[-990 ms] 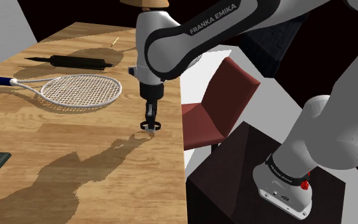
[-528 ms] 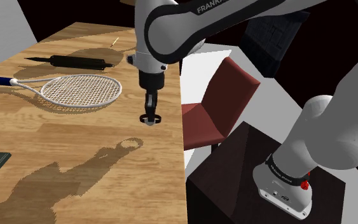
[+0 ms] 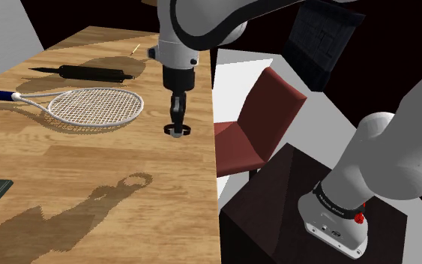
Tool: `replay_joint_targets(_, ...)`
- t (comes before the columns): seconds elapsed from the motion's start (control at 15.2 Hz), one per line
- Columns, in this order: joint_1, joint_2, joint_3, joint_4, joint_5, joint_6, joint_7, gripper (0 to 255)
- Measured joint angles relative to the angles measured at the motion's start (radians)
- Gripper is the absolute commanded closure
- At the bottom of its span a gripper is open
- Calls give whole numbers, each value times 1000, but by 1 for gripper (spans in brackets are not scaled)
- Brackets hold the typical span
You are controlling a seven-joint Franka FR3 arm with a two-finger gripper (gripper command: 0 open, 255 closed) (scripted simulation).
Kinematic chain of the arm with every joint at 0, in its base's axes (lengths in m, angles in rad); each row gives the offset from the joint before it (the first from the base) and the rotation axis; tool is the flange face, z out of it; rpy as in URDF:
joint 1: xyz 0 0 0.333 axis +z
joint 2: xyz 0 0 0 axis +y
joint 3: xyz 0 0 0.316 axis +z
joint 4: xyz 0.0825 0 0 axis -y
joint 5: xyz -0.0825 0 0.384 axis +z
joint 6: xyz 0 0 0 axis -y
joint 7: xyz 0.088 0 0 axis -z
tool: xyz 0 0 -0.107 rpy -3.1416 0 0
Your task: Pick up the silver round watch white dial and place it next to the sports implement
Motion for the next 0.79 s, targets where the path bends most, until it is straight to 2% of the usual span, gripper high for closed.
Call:
replay_joint_targets(0.33,-1,-18,-1,44,-2,-60,11,255)
replay_joint_targets(0.79,-46,148,-47,258,-49,-126,-51,255)
